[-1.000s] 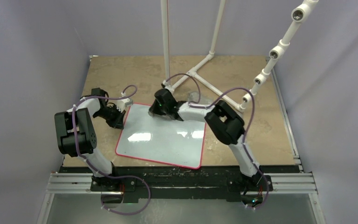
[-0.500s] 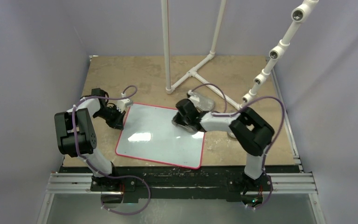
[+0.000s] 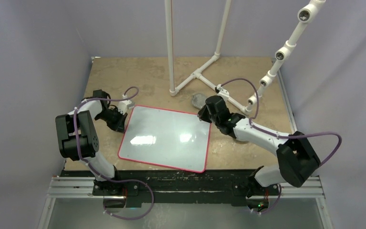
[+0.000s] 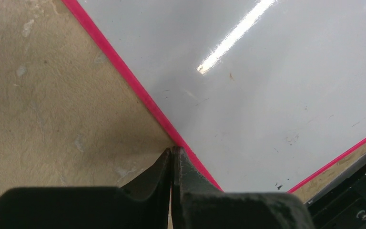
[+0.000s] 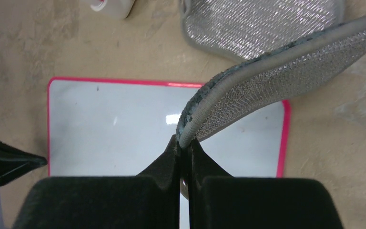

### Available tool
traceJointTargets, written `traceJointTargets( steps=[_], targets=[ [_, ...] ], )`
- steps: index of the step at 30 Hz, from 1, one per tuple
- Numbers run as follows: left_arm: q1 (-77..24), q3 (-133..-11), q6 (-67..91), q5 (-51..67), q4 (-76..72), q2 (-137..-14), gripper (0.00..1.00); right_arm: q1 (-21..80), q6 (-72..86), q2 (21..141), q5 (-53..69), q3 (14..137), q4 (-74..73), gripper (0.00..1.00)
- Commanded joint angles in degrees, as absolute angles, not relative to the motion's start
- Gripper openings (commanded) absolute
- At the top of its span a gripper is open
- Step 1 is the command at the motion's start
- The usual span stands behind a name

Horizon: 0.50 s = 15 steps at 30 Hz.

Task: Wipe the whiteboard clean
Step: Place the whiteboard eraser at the center of the board.

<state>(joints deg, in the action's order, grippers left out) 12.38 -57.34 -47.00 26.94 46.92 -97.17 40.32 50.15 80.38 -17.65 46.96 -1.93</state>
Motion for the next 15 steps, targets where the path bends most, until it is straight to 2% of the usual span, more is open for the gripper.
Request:
traceJointTargets(
  steps=[1, 5, 6, 7, 9, 11, 13, 15],
  targets=[
    [13.4, -58.6, -44.8, 25.4, 46.2, -95.3, 0.03, 38.0, 43.4, 83.2, -18.7, 51.5, -5.5, 0.00],
    [14.8, -59.2, -44.7, 24.9, 46.4, -94.4, 0.14, 37.9, 41.7, 85.0, -19.8, 54.0, -6.9, 0.00],
    [15.2, -59.5, -44.6, 24.9, 46.4, -94.2, 0.20, 37.8, 41.4, 84.9, -20.3, 54.4, -7.3, 0.01],
    [15.8, -59.8, -44.5, 25.0, 46.5, -94.0, 0.31, 37.8, 41.1, 84.7, -20.8, 54.9, -7.8, 0.05],
    [17.1, -60.7, -44.5, 25.7, 47.0, -93.8, 0.60, 37.6, 40.6, 84.2, -22.0, 56.0, -9.2, 0.22],
    [18.6, -61.4, -44.5, 26.8, 47.3, -93.7, 0.78, 37.5, 40.0, 83.7, -23.4, 57.3, -11.0, 0.48],
    [19.7, -62.0, -44.5, 27.7, 47.6, -93.6, 0.86, 37.5, 40.1, 82.4, -25.0, 57.9, -12.6, 0.72],
    [20.5, -62.6, -44.5, 28.2, 47.8, -93.3, 0.89, 37.5, 40.2, 80.3, -26.1, 57.4, -12.9, 0.91]
  ],
)
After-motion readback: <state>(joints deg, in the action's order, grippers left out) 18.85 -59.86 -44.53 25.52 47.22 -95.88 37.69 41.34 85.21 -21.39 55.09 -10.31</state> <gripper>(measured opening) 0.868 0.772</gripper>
